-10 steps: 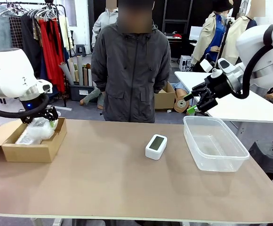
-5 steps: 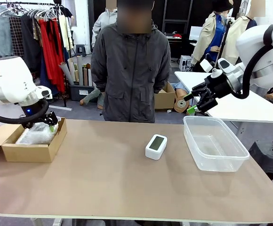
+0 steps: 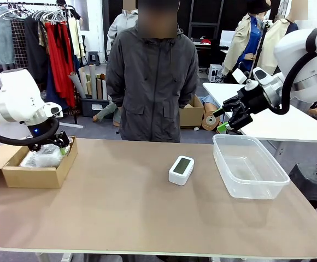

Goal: Separate and place wrapped and unwrapped clocks.
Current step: If the picked Digital clock is wrapped, place it in the Package Box ; if not, place it in the Organizing box.

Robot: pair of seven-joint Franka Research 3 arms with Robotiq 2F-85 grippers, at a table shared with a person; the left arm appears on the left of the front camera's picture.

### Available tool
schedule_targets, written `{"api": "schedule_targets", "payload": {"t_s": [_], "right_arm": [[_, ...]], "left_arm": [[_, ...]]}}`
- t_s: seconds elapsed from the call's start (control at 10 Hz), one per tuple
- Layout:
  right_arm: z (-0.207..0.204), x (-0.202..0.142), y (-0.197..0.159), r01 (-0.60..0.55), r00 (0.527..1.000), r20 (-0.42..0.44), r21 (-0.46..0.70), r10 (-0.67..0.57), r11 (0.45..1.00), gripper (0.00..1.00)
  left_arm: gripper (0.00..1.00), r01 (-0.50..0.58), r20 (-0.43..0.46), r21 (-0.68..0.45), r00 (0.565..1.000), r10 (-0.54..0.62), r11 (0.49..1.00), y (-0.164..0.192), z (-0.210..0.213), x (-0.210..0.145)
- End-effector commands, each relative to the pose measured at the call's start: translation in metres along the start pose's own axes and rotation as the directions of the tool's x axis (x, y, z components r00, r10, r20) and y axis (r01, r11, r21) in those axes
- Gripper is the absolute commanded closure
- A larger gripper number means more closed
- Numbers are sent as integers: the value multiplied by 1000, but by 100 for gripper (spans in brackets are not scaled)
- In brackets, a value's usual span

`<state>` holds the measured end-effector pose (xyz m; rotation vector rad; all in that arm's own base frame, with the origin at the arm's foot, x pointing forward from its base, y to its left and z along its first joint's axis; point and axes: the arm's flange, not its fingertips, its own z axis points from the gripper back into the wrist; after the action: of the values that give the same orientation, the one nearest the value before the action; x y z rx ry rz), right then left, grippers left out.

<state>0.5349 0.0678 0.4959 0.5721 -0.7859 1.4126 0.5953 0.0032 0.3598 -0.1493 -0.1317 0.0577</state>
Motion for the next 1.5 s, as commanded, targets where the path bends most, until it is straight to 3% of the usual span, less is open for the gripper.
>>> {"api": "schedule_targets", "payload": {"t_s": [0.0,0.1,0.6,1.4], "right_arm": [[1,1,0,-7,1000,-4,-7,7,1000,0],[1,1,0,-7,1000,-4,-7,7,1000,0],[1,1,0,-7,1000,-4,-7,7,1000,0],[1,1,0,-7,1000,-4,-7,7,1000,0]], "left_arm": [[100,-13,-17,-5,1000,13,1000,9,-11,3],[94,-13,-20,-3,1000,13,1000,9,-13,3],[0,-18,0,16,1000,18,1000,10,-8,4],[0,21,73,71,997,-26,997,-7,19,15]]}}
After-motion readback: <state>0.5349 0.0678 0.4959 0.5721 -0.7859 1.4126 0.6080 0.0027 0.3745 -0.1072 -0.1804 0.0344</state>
